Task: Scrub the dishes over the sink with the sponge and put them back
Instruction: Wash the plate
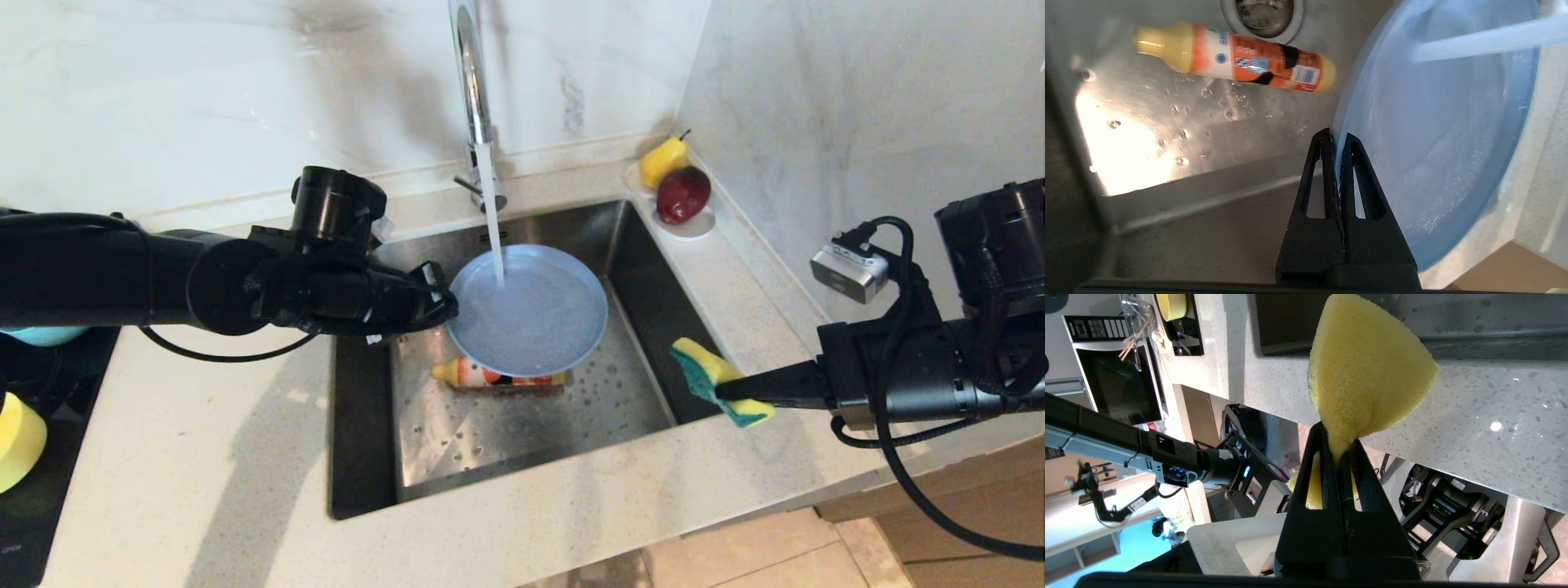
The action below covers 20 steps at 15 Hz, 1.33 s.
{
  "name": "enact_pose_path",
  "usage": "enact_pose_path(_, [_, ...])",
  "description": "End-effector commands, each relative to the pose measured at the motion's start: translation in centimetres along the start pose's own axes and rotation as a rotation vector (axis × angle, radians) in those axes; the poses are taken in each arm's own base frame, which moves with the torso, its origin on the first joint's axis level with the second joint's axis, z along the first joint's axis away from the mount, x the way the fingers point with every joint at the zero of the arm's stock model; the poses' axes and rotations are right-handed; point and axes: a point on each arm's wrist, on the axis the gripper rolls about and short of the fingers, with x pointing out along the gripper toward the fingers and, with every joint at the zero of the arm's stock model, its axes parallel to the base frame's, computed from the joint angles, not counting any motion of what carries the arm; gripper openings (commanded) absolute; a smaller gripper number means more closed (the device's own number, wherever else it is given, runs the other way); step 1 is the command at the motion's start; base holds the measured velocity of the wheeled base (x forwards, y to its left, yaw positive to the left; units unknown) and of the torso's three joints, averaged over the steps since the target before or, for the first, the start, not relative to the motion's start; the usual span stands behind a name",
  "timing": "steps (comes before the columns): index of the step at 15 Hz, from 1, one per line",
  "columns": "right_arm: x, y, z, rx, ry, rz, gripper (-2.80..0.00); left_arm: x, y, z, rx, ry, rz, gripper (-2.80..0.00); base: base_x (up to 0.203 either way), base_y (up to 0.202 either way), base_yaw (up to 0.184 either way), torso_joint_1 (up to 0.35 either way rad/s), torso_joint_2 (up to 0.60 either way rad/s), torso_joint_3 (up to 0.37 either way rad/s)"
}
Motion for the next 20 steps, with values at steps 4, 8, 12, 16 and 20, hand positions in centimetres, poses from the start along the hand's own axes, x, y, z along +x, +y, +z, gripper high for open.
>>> enact_pose_path(4, [0.0,0.0,0.0,0.002,0.001,0.002,-2.8,-0.6,0.1,-1.6,0.002,0.037,0.01,-2.8,0.0,0.0,0.0,0.0,0.0,0.0])
enact_pose_path(8, [0.3,-0.6,-0.6,0.024,0.024,-0.011,-2.8,-3.6,1.8,-1.8,0.004,-0.039,0.097,-2.8,0.0,0.0,0.0,0.0,0.0,0.0])
enact_pose_path(12, [-0.1,-0.4,-1.1,0.022,0.022,-0.011,-2.8,-6.4,2.5,-1.2,0.045,-0.172,0.108,-2.8,0.0,0.0,0.0,0.0,0.0,0.0])
enact_pose_path(16, [-0.7,0.0,-1.3,0.017,0.008,-0.005,-2.8,-7.7,2.8,-0.5,0.177,-0.301,0.297,-2.8,0.0,0.0,0.0,0.0,0.0,0.0])
enact_pose_path(20, [-0.9,0.1,-1.4,0.019,0.008,-0.007,-2.8,-9.6,3.5,-0.3,0.279,-0.475,0.323,-2.8,0.0,0.0,0.0,0.0,0.0,0.0])
